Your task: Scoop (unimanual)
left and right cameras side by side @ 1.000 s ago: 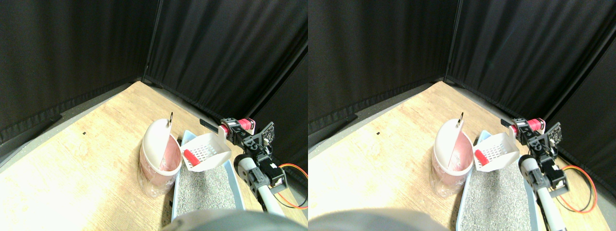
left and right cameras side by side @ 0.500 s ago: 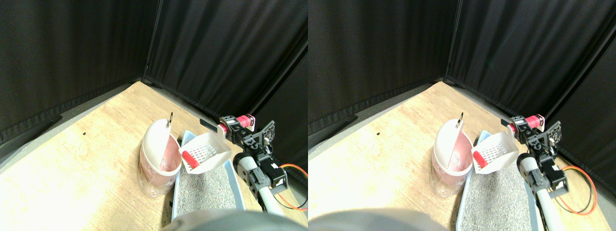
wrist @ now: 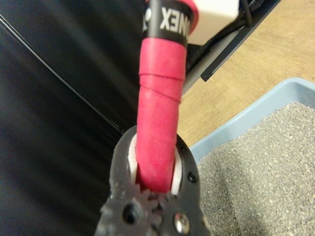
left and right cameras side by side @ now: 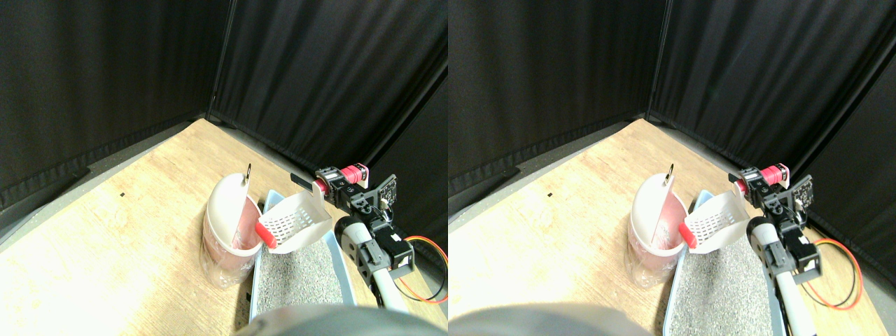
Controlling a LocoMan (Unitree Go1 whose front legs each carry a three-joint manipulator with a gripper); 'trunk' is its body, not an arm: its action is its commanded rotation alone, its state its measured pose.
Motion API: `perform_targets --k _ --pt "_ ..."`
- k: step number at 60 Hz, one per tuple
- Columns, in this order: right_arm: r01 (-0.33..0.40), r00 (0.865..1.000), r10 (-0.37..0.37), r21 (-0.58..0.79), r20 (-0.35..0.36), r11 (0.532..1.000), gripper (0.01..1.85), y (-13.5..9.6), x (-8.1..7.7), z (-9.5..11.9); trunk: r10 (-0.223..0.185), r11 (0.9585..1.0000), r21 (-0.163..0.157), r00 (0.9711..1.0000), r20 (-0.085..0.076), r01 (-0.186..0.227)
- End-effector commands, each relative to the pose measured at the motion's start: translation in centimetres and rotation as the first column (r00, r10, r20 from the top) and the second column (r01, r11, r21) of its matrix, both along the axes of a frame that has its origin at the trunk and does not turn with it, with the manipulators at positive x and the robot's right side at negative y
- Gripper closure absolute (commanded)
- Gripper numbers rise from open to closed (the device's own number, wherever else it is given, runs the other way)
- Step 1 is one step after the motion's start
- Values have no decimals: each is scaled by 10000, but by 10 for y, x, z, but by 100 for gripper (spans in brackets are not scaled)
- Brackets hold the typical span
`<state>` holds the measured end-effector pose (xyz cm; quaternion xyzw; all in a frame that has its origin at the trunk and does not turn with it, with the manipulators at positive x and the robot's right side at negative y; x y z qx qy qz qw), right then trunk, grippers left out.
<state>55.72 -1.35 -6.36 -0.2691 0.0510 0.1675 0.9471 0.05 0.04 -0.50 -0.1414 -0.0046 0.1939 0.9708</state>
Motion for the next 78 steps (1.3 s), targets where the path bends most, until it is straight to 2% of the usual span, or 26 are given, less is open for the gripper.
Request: perform_targets --k 1,11,32,35,41,45,57,58,61,62,65,67,69,71,72,73,77,78 --pt "262 9971 -276 201 714 9995 174 2 2 12 239 9997 84 9996 163 -240" --pt "262 9963 -289 350 809 9990 179 1 3 13 239 9996 113 9996 172 -241" --pt "421 9963 -448 380 732 9984 180 -2 5 10 156 9997 187 9999 74 -158" --pt "442 9960 -488 627 746 9971 175 -6 4 10 79 9997 235 10000 38 -80" --pt "720 9930 -866 1707 800 9827 181 -15 5 9 -86 9994 331 10000 13 86" --pt "1002 9899 -1243 2838 682 9536 181 -29 5 8 -203 9990 387 9998 -7 204" --pt "976 9850 -1497 4382 858 8936 181 -66 3 4 -615 9960 637 9980 -139 622" --pt "951 9849 -1527 4812 820 8714 181 -76 2 2 -751 9946 701 9970 -173 761" --pt "980 9844 -1567 4907 800 8658 181 -78 1 2 -849 9934 753 9962 -200 862" --pt "1072 9829 -1697 5291 709 8417 181 -88 1 -1 -917 9925 789 9955 -223 932" --pt "1035 9834 -1678 5455 693 8317 181 -92 1 -2 -1005 9912 843 9946 -245 1022" --pt "1373 9781 -2031 5894 464 7961 181 -104 0 -5 -1165 9886 926 9928 -289 1187" --pt "1373 9781 -2031 5894 464 7961 181 -104 0 -5 -1192 9881 947 9924 -293 1215" --pt "1568 9732 -2278 6300 329 7606 181 -114 -1 -8 -1326 9855 1026 9906 -327 1353" --pt "1568 9732 -2278 6300 329 7606 181 -114 -1 -8 -1354 9850 1034 9902 -335 1382" --pt "1703 9708 -2396 6654 133 7268 181 -122 -1 -10 -1407 9839 1059 9894 -355 1437" --pt "1785 9672 -2537 6836 100 7077 181 -127 -2 -12 -1518 9816 1114 9877 -387 1552" --pt "1856 9656 -2599 6896 39 7000 181 -133 -3 -14 -1593 9799 1150 9864 -408 1630"
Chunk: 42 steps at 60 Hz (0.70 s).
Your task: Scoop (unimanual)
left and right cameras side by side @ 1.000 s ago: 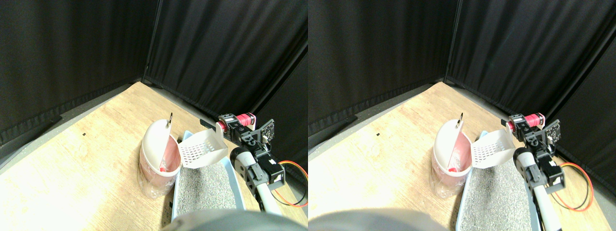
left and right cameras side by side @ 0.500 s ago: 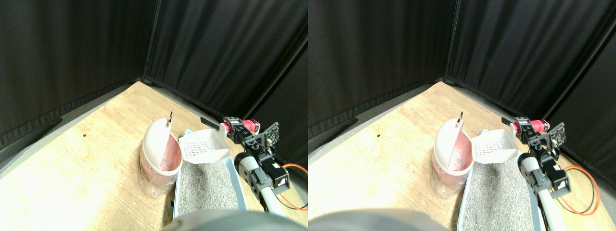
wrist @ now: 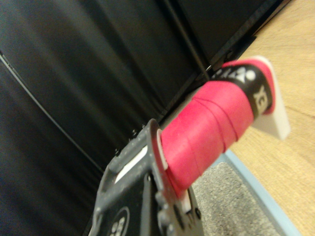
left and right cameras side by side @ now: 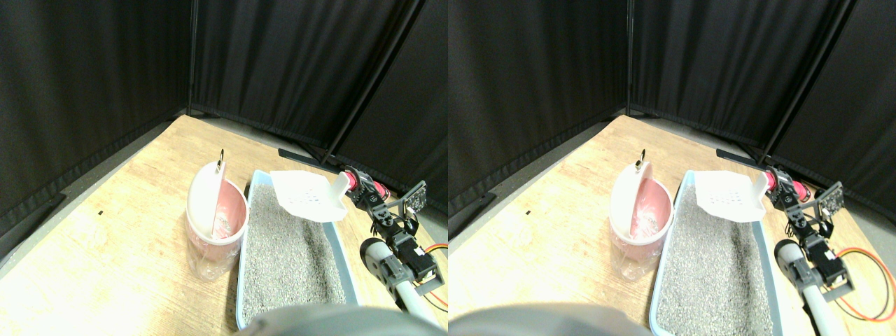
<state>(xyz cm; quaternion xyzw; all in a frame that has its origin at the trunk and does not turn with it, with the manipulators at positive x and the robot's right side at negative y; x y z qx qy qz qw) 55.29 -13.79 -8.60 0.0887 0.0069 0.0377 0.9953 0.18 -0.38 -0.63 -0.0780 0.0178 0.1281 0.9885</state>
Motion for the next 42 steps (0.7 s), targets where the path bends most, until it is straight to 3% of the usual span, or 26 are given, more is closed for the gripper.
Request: perform_targets --k 1,12,13,24,42 --pt "-68 9974 49 263 725 9996 181 -13 1 7 -286 9996 -7 9995 162 286" --pt "557 9958 -610 767 684 9955 181 -35 -1 -6 -624 9980 135 9980 121 623" --pt "923 9931 -990 1027 620 9904 181 -39 -4 -9 -727 9972 190 9973 101 725" --pt "1373 9882 -1458 1518 464 9788 181 -64 -10 -38 -1101 9934 323 9939 41 1099" --pt "1425 9898 -1412 1753 -200 9741 181 -79 -18 -63 -1574 9867 416 9875 -21 1574"
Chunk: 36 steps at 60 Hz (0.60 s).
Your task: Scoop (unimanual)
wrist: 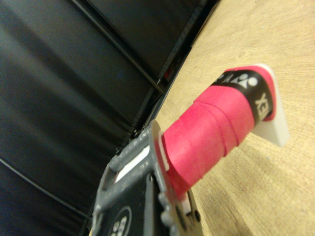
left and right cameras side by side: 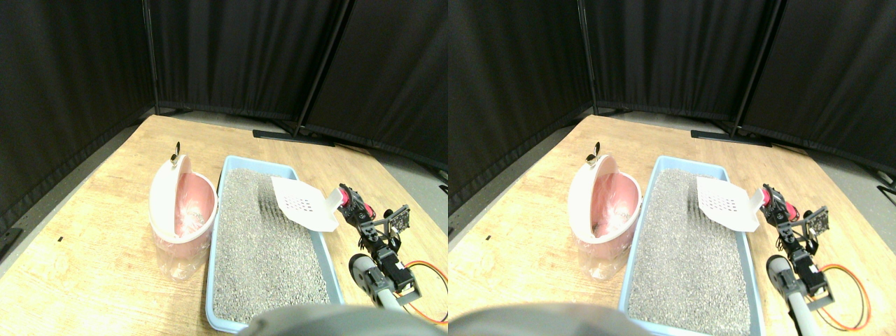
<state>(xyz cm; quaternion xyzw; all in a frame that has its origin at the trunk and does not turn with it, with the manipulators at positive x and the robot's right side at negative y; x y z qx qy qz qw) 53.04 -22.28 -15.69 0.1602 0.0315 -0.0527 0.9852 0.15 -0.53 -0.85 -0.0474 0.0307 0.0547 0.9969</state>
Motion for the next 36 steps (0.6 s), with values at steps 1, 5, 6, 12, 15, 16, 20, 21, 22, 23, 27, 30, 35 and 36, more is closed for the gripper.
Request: perform_targets --k 1,5,6,12,15,16,20,21,22,23,27,30,35,36 --pt "-362 9975 347 227 608 9991 181 4 4 4 -106 9998 -154 9997 216 109" --pt "-412 9981 403 177 474 9990 181 2 2 -1 -152 9998 -141 9997 203 155" --pt "-412 9981 403 177 474 9990 181 2 2 -1 -152 9998 -141 9997 203 155" --pt "-566 9974 557 191 456 9982 181 1 1 -4 -178 9998 -122 9997 172 180" --pt "-663 9970 654 226 414 9975 181 1 -1 -6 -185 9998 -115 9997 176 188" --pt "-788 9961 775 317 419 9964 181 1 -1 -7 -187 9998 -114 9997 168 189" --pt "-856 9956 840 378 402 9956 181 2 -2 -10 -172 9998 -116 9997 187 174" --pt "-847 9957 831 392 406 9956 181 3 -2 -11 -179 9998 -106 9997 167 180" --pt "-823 9959 807 394 398 9958 181 3 -3 -12 -179 9998 -106 9997 167 180" --pt "-823 9959 807 394 398 9958 181 3 -3 -12 -179 9998 -106 9997 167 180" --pt "-819 9961 804 430 365 9957 181 4 -4 -15 -185 9998 -94 9997 168 186" --pt "-886 9955 868 514 372 9947 181 6 -5 -17 -185 9998 -94 9997 168 186" --pt "-914 9953 891 650 385 9937 181 9 -7 -22 -185 9998 -94 9997 168 186" --pt "-902 9954 878 649 382 9938 181 10 -7 -23 -165 9998 -104 9998 130 166"
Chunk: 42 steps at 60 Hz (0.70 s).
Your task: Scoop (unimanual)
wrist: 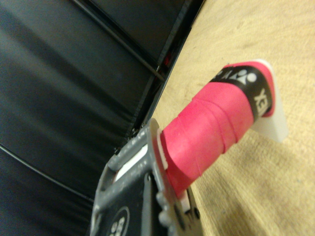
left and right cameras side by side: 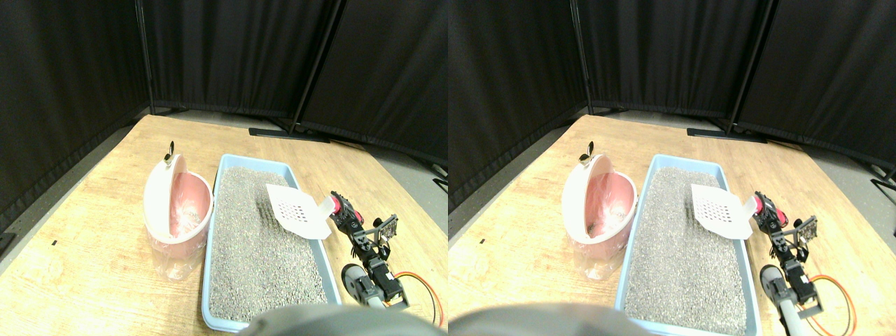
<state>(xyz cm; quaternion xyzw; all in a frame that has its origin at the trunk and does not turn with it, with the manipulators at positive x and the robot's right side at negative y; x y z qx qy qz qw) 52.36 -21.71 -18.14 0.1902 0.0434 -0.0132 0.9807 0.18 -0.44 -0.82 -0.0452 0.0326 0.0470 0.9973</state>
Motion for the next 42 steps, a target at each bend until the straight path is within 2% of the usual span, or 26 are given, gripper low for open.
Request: perform_targets --k 1,14,27,37,42 --pt "-87 9990 85 40 434 10000 181 4 -1 2 -8 9999 -144 9999 161 10" --pt "359 9992 -369 645 146 9973 181 9 -8 -23 -8 9999 -144 9999 161 10" --pt "768 9970 -763 587 -103 9953 181 6 -11 -40 76 9999 -148 9999 100 -74" --pt "817 9962 -803 422 -347 9958 181 3 -12 -47 121 9998 -172 9999 69 -120" --pt "619 9968 -603 300 -524 9976 181 1 -11 -51 148 9997 -189 9999 62 -147"
